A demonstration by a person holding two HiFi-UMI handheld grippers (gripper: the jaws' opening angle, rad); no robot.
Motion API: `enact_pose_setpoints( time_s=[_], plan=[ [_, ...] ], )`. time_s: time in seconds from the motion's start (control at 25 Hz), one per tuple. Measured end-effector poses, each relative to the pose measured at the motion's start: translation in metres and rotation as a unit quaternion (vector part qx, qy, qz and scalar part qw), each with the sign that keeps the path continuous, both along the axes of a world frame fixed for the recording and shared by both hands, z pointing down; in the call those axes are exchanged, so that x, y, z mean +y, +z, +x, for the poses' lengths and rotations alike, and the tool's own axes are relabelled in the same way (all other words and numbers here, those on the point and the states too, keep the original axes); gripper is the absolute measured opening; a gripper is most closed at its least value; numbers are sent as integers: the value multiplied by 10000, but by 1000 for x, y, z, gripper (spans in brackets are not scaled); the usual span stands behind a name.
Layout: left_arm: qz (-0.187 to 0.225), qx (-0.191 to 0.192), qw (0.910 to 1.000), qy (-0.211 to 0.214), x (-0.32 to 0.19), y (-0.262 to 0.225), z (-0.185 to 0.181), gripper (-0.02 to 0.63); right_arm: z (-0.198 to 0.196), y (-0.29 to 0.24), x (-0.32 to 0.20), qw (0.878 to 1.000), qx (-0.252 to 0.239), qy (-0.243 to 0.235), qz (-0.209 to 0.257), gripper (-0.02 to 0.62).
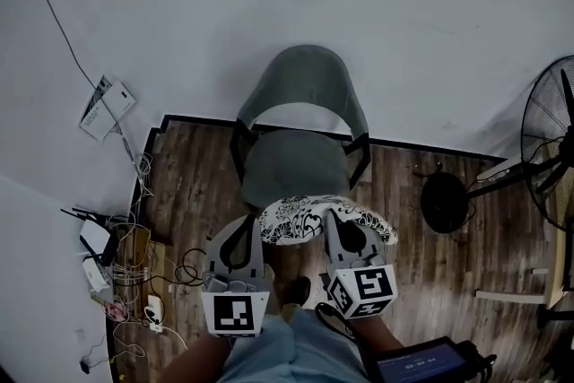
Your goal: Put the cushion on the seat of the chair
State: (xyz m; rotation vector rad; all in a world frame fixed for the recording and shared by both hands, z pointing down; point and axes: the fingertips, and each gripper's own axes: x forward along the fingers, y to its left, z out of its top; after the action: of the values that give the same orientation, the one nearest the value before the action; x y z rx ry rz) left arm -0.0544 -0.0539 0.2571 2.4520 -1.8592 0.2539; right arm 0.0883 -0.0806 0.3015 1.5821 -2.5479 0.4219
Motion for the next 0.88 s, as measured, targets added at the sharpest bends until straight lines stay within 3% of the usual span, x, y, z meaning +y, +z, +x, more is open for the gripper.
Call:
enact_pose_setpoints(
  time_s=[0.4,0.88],
  plan=[
    [-188,176,9996,82,-69,16,-33,9,-33,20,-58,9992,-48,35,-401,20],
    [-513,44,9983,286,-152,38,-59,9,-58,46,-194,9979,-208,135,-604,20]
  ],
)
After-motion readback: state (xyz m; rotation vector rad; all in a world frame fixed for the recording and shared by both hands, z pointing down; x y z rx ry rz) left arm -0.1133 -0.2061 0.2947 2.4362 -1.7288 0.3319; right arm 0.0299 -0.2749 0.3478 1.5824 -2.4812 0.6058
